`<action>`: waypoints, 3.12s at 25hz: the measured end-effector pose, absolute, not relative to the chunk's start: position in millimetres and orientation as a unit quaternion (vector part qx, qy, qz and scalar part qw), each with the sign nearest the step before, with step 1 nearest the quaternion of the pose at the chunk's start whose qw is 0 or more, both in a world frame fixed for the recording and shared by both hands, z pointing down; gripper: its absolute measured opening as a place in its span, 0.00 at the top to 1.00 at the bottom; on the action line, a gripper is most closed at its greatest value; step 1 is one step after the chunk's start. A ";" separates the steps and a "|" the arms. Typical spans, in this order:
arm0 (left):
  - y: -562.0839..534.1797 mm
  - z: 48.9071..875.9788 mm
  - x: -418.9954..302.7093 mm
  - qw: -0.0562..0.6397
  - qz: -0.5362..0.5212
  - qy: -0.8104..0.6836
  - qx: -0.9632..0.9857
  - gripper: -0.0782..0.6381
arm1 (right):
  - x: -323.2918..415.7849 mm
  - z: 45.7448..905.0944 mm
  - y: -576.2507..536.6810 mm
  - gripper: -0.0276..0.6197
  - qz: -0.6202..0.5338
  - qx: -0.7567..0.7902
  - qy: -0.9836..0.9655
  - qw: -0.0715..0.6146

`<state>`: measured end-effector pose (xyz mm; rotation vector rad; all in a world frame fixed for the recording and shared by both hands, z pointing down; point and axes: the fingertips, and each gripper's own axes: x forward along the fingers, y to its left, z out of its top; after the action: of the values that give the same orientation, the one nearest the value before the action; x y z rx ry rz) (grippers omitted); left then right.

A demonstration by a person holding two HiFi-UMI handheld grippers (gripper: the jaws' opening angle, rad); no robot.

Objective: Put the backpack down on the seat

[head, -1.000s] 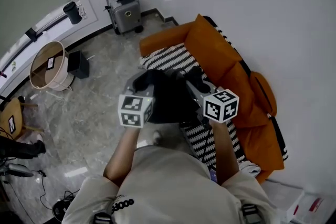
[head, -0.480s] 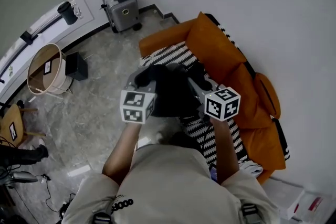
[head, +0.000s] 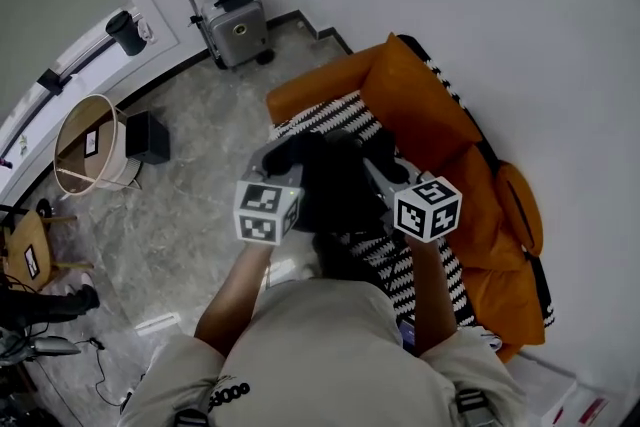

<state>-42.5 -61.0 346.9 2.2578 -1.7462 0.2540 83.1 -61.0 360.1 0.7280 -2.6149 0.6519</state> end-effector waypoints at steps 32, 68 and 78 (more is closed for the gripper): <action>-332.4 428.2 -46.1 0.189 0.156 -0.580 0.777 0.82 | 76.2 442.3 -314.1 0.95 0.303 0.251 -0.898 0.197; -468.5 559.9 -89.4 0.279 0.163 -0.613 0.721 0.81 | 71.8 571.8 -436.9 0.95 0.350 0.261 -0.869 0.231; -453.4 592.7 -107.0 0.295 0.181 -0.626 0.699 0.80 | 88.3 598.3 -429.3 0.91 0.346 0.260 -0.859 0.273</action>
<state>-107.0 -453.4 592.7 1.8598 -1.6673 0.4812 88.3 -429.3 598.3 0.6989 -2.3130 0.9308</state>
